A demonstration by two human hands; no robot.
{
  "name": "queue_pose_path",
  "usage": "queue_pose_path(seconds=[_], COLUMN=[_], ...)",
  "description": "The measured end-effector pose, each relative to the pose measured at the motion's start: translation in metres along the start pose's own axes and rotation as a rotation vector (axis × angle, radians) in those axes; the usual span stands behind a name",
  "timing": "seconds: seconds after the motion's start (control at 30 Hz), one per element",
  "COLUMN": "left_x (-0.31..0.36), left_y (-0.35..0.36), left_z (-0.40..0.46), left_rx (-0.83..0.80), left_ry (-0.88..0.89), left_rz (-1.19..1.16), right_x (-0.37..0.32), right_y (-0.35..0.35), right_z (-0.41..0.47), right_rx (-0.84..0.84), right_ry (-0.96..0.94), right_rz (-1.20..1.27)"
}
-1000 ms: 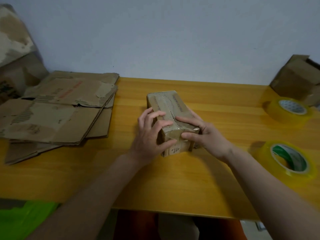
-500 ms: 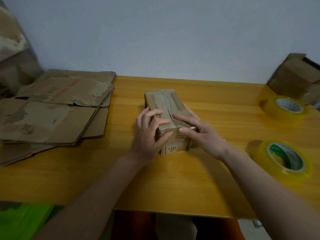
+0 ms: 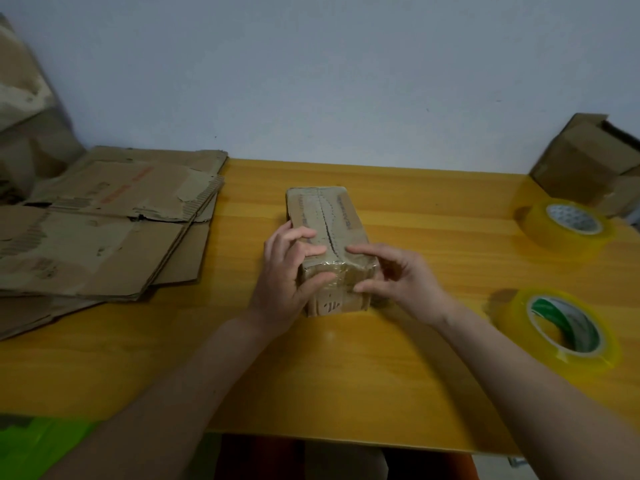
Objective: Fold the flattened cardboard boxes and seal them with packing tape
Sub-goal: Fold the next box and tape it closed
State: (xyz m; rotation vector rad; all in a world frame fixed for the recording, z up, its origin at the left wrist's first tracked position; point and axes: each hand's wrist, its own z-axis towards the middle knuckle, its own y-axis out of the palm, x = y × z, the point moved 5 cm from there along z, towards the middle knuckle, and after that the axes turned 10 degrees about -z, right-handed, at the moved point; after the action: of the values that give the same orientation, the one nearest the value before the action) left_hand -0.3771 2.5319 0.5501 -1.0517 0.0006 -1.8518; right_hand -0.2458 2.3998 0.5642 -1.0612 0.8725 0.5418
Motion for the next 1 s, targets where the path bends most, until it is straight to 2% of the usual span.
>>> queue_pose_path(seconds=[0.1, 0.17, 0.27, 0.33, 0.4, 0.47, 0.5, 0.57, 0.6, 0.67, 0.73, 0.8, 0.9, 0.93, 1.0], left_x=[0.0, 0.0, 0.006, 0.005, 0.003, 0.011, 0.02, 0.047, 0.057, 0.062, 0.057, 0.054, 0.058, 0.058, 0.057], left_y=[-0.006, -0.008, -0.006, -0.004, -0.006, -0.012, -0.015, -0.015, -0.008, 0.005, 0.012, 0.016, 0.012, 0.007, 0.0], left_z=[0.001, 0.002, 0.004, 0.004, 0.004, 0.004, 0.005, 0.011, 0.016, 0.023, 0.027, 0.027, 0.017, 0.015, 0.013], left_rx=[-0.042, -0.063, -0.009, -0.01, -0.089, -0.122, -0.089, -0.042, -0.082, -0.195, -0.274, -0.324, -0.359, -0.357, -0.37], left_ry=[0.006, -0.051, -0.11, -0.114, -0.157, -0.246, -0.275, -0.296, -0.33, -0.478, -0.594, -0.567, -0.401, -0.347, -0.288], left_rz=[0.007, -0.045, -0.123, -0.079, -0.041, 0.016, 0.063, 0.277, 0.41, 0.59, 0.68, 0.707, 0.69, 0.689, 0.687], right_x=[0.002, -0.003, -0.007, -0.008, -0.008, -0.011, -0.016, -0.026, -0.029, -0.036, -0.047, -0.061, -0.066, -0.063, -0.054], right_y=[0.005, 0.002, 0.002, 0.006, 0.008, 0.006, 0.004, 0.002, 0.001, -0.003, -0.008, -0.006, 0.011, 0.016, 0.02], right_z=[0.0, -0.002, 0.0, -0.002, -0.005, -0.01, -0.011, -0.01, -0.008, -0.004, 0.004, 0.02, 0.049, 0.058, 0.076], right_rx=[-0.027, -0.06, -0.002, 0.028, -0.01, -0.044, -0.025, 0.107, 0.208, 0.421, 0.487, 0.302, -0.118, -0.204, -0.258], right_ry=[0.002, 0.007, 0.014, 0.022, 0.031, 0.025, 0.019, 0.029, 0.055, 0.097, 0.092, 0.068, 0.031, 0.034, 0.068], right_rz=[-0.083, -0.02, 0.022, -0.037, -0.102, -0.076, -0.01, 0.13, 0.16, 0.126, 0.001, -0.181, -0.546, -0.715, -0.953])
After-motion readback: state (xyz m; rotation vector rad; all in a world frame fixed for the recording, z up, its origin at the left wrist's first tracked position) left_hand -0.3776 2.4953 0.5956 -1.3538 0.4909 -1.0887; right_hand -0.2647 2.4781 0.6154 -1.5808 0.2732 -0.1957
